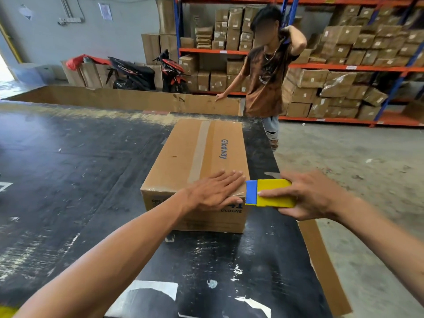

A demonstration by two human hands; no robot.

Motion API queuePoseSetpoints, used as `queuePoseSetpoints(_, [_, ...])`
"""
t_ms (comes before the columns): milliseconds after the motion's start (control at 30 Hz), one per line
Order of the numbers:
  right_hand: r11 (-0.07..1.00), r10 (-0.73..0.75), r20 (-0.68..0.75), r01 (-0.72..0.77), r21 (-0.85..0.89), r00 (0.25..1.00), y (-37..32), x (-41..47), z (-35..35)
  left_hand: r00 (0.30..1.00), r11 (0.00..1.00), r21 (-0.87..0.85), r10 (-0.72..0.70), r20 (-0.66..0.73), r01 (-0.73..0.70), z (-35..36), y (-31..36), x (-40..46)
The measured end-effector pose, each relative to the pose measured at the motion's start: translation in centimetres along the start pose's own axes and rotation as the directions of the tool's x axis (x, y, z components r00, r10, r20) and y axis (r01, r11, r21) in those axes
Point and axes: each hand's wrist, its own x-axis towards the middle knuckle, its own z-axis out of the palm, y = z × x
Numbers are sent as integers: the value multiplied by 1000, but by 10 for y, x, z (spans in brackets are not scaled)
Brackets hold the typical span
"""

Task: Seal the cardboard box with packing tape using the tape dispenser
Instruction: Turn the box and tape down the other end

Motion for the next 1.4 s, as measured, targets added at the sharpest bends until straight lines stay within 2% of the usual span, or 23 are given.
queuePoseSetpoints(267, [998,-34,-14,33,-60,999,7,-29,-5,999,1000,-7,4,35,-4,-1,-3,-1])
queuePoseSetpoints(467, [986,36,34,-29,-165,999,21,-33,6,999,1000,-10,8,33,-7,-2,-1,2])
queuePoseSetpoints(633, [983,77,37,-70,-168,996,10,-14,37,1000,1000,3,-9,25,9,-1,-1,1])
queuePoseSetpoints(800, [966,27,-76,-45,-256,997,2,-9,46,1000,1000,-1,-10,29,10,-1,0,2])
queuePoseSetpoints(900, [945,-39,-49,21,-326,998,-7,-7,72,1000,1000,1,-7,19,7,1,0,2])
queuePoseSetpoints(967, [950,27,-28,-34,-311,999,-10,-7,91,1000,1000,23,-8,6,8,2,-1,3])
queuePoseSetpoints(1033, [953,134,-75,-149,-264,988,-5,-7,101,1000,1000,25,-3,-23,4,2,0,3])
queuePoseSetpoints(1067, [948,222,-109,-241,-210,969,-1,-7,102,999,1000,17,4,-38,-3,1,0,2])
queuePoseSetpoints(1133, [880,464,-93,-471,-67,881,10,-8,100,997,999,40,33,-66,-31,-1,2,3])
queuePoseSetpoints(1233, [682,714,7,-698,220,700,20,-12,98,996,996,87,5,-93,3,-4,16,11])
queuePoseSetpoints(1300, [504,812,54,-745,437,582,22,-13,100,985,992,51,-108,-131,116,-7,30,18])
queuePoseSetpoints(1400, [195,884,173,-679,708,434,22,-15,115,962,977,69,-184,-201,201,-4,41,24])
